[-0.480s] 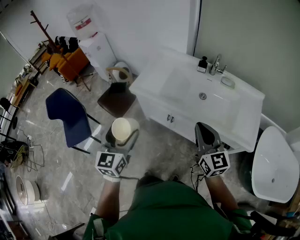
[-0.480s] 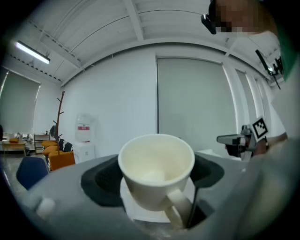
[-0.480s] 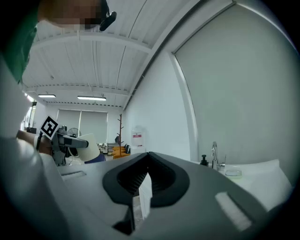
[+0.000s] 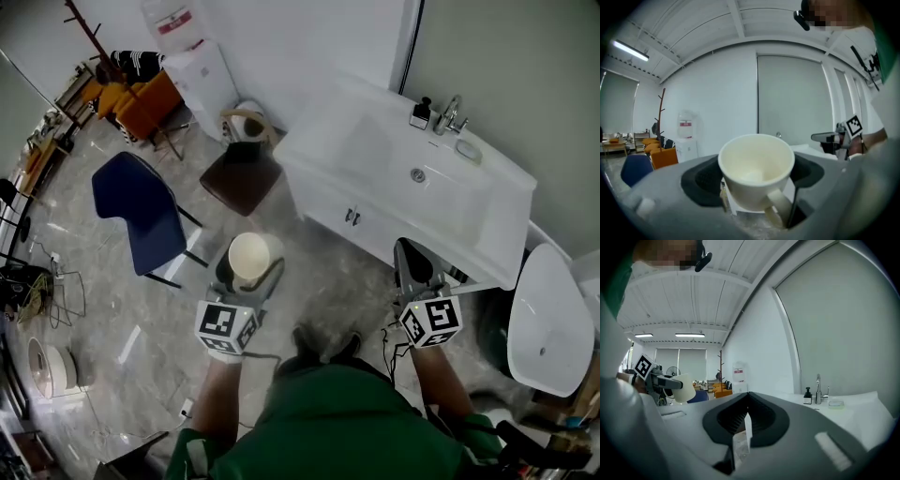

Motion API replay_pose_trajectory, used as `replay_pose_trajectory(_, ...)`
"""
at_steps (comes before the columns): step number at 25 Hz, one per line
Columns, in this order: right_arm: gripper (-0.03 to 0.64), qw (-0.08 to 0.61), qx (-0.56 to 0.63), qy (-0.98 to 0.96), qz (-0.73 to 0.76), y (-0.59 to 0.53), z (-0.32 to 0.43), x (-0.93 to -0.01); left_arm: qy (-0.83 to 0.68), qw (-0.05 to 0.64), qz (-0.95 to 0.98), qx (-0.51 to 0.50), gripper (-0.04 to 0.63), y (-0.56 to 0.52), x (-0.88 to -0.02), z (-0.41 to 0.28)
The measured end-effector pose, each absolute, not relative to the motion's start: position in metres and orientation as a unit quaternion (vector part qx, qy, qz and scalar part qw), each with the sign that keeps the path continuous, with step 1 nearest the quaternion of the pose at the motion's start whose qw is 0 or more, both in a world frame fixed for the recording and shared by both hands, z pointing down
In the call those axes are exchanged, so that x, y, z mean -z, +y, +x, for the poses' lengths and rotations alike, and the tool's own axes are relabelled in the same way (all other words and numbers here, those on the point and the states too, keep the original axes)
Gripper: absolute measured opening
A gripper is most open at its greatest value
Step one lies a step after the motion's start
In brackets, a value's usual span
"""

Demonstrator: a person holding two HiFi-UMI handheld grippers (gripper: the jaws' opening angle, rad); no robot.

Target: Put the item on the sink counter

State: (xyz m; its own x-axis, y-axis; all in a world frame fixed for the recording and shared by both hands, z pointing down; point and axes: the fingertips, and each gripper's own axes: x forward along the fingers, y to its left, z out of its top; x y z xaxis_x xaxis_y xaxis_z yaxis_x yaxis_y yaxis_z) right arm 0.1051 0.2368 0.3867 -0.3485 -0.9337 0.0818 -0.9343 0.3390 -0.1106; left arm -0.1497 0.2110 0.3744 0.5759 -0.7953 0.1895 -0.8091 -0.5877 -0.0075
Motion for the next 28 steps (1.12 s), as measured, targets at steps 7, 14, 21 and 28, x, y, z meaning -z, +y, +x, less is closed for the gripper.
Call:
replay_pose_trajectory(7,-0.002,0.0,-0.065,-0.809,0.584,0.228,0.056,-0.37,-0.427,0.026,0.9,-0.081,0.417,0.206,-0.367,-0.194)
replay_pose_trajectory(14,-0.002,0.002,-0.049,-0.795,0.605,0.215,0.011,-0.355,-0.417,0.02,0.906,-0.063,0.417,0.186,-0.364,-0.244)
replay_pose_trajectory(21,-0.002,0.006,-0.044,-0.783,0.621,0.208,-0.008,-0.351,-0.406,0.026,0.911,-0.064,0.417,0.176,-0.37,-0.266)
replay_pose_trajectory(28,-0.002,0.019,-0.059,-0.779,0.624,0.193,-0.01,-0.365,-0.403,0.041,0.911,-0.075,0.417,0.156,-0.386,-0.269)
